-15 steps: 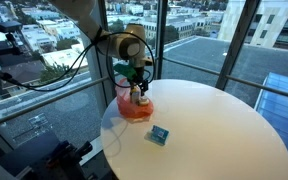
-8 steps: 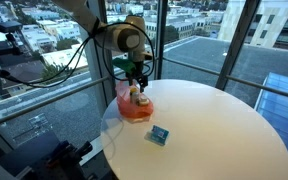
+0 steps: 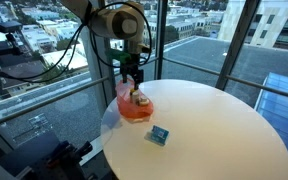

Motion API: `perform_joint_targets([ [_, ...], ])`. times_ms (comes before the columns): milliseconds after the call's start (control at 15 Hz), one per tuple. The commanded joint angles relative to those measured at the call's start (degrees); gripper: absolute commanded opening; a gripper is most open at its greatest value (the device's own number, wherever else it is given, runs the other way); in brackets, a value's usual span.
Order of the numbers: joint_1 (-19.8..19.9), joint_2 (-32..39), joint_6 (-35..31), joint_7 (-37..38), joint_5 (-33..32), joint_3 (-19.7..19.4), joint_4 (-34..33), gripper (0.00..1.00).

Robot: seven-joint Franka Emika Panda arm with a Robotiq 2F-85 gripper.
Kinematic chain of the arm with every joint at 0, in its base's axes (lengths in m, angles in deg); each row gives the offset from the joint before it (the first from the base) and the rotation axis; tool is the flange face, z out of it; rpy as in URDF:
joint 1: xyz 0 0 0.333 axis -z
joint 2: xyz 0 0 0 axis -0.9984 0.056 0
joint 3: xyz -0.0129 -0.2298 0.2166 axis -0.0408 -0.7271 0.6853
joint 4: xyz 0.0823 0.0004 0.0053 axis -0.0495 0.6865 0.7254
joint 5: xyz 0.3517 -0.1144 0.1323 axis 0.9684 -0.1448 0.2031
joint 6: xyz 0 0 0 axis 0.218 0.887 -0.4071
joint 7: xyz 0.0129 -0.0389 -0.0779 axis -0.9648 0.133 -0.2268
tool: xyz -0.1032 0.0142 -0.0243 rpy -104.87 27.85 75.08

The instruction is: Pick up the longer upright white container from the table and put it in the orange plastic bag

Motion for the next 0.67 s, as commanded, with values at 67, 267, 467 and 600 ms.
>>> perform_joint_targets([
  [67, 0.9, -7.9, 0.9, -1.6, -0.6, -0.4, 7.3, 1.00],
  [267, 1.3, -13.6, 0.4, -2.0, -0.7, -0.6, 12.2, 1.00],
  [467, 2.2, -18.9, 0.8, -2.9, -0.4, -0.8, 15.7, 1.00],
  [600, 2.7, -21.6, 1.3, -3.8, -0.2, -1.1, 17.1, 1.00],
])
